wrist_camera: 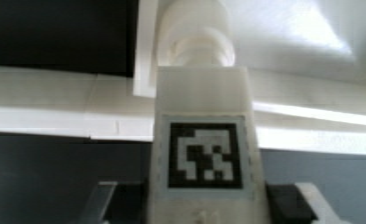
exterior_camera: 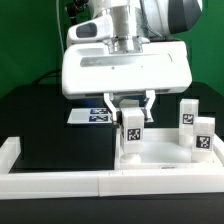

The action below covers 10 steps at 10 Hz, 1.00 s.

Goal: Assemble square table

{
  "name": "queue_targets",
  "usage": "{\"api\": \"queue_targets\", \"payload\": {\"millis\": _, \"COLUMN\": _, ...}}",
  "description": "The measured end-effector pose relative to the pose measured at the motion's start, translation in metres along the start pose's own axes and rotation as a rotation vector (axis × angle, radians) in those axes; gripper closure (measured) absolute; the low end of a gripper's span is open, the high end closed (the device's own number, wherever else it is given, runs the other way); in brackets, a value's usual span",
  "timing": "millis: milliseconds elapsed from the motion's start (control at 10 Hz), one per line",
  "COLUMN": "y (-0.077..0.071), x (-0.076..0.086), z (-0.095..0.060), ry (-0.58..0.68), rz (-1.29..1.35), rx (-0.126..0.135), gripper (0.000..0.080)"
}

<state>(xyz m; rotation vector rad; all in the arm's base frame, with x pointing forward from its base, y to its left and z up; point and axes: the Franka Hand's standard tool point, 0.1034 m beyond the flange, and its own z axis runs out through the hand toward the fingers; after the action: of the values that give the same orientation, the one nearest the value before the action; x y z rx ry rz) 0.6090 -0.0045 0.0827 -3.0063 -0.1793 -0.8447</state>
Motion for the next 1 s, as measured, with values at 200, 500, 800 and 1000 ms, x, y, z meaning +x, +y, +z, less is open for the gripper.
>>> {"api": "queue_targets", "payload": {"millis": 200, "y": 0.0003, "x": 0.0072, "z": 0.0051, "ry": 0.058, "rz": 0.000, "rx": -0.026, "gripper": 0.0508}}
{"api": "queue_targets", "payload": {"millis": 500, "y": 0.0005, "x": 0.0072, "z": 0.0051, "ry": 0.048, "rz": 0.001, "rx": -0.022, "gripper": 0.0508}}
{"api": "queue_targets", "payload": {"millis": 800, "y": 0.0000, "x": 0.0057, "z": 0.0061, "ry": 0.043, "rz": 0.001, "rx": -0.019, "gripper": 0.0205}}
{"api": "queue_targets", "payload": {"millis": 1000, "y": 0.0000, "x": 0.0054, "z": 0.0064, "ry": 0.042, "rz": 0.001, "rx": -0.019, "gripper": 0.0165}}
